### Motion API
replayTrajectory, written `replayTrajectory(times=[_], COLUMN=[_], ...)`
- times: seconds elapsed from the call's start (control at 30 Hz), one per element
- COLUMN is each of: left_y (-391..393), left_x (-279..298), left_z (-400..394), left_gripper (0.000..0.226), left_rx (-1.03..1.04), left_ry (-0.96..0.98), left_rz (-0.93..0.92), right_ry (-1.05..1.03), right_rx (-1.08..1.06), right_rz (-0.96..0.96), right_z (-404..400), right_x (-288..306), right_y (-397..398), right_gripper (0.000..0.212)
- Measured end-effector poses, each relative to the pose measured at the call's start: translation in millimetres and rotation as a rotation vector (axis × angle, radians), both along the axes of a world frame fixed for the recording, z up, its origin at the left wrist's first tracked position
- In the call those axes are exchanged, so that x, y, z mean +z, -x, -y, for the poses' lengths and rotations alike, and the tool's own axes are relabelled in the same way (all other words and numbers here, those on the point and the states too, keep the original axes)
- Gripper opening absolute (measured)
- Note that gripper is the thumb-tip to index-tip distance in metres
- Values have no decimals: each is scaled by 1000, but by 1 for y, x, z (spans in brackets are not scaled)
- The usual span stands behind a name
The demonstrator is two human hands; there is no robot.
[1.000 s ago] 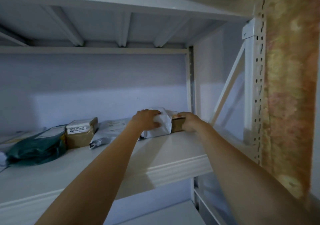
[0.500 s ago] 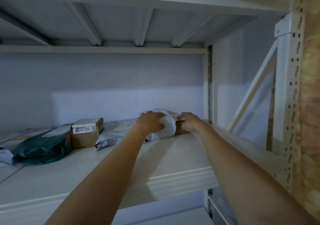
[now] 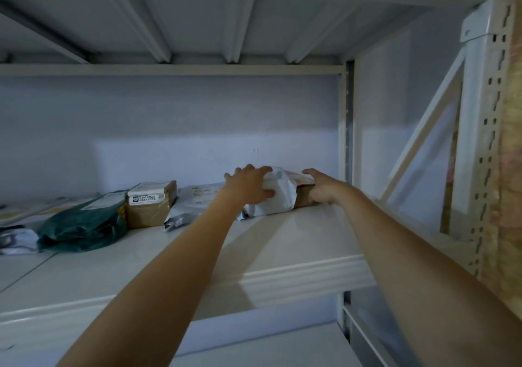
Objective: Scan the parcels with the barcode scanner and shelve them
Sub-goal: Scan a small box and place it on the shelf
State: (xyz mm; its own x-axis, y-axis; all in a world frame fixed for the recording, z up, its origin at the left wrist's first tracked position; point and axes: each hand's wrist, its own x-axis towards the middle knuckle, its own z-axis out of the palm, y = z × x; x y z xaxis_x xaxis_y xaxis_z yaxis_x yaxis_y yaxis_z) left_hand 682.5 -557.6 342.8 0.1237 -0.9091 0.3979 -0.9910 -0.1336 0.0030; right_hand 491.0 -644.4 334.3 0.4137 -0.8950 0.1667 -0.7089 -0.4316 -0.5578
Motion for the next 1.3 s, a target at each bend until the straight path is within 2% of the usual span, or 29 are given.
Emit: replayTrajectory(times=[0.1, 0.27, 0.4, 0.53, 0.7, 0.87, 1.03, 1.17, 1.3], left_y=[5, 11, 8, 1, -4, 18, 62, 105, 163], left_x=[4, -3, -15, -26, -35, -56, -101, -149, -204], left_z=[-11, -35, -55, -83, -122, -169, -227, -265, -295], left_gripper=[52, 44, 42, 42, 38, 28, 19, 17, 15], left_rx=[-24, 2, 20, 81, -8, -269, -578, -721, -831], left_ry=[96, 179, 206, 237, 298, 380, 368, 291, 65], left_rz=[-57, -104, -193, -175, -237, -390, -609, -644, -742], right_ry=[-17, 73, 103, 120, 205, 263, 291, 204, 41], right_rx=[-48, -176, -125, -66, -71, -144, -392, -594, -765], right_rz=[11, 150, 205, 165, 169, 344, 425, 337, 258], right_z=[-2, -15, -39, -76, -137, -213, -298, -362, -435], right_x=[-1, 0, 0, -5, -16, -46, -98, -154, -221], right_y=[8, 8, -8, -22, -31, -20, 20, 62, 124], right_gripper=[84, 74, 71, 73, 63, 46, 37, 33, 34])
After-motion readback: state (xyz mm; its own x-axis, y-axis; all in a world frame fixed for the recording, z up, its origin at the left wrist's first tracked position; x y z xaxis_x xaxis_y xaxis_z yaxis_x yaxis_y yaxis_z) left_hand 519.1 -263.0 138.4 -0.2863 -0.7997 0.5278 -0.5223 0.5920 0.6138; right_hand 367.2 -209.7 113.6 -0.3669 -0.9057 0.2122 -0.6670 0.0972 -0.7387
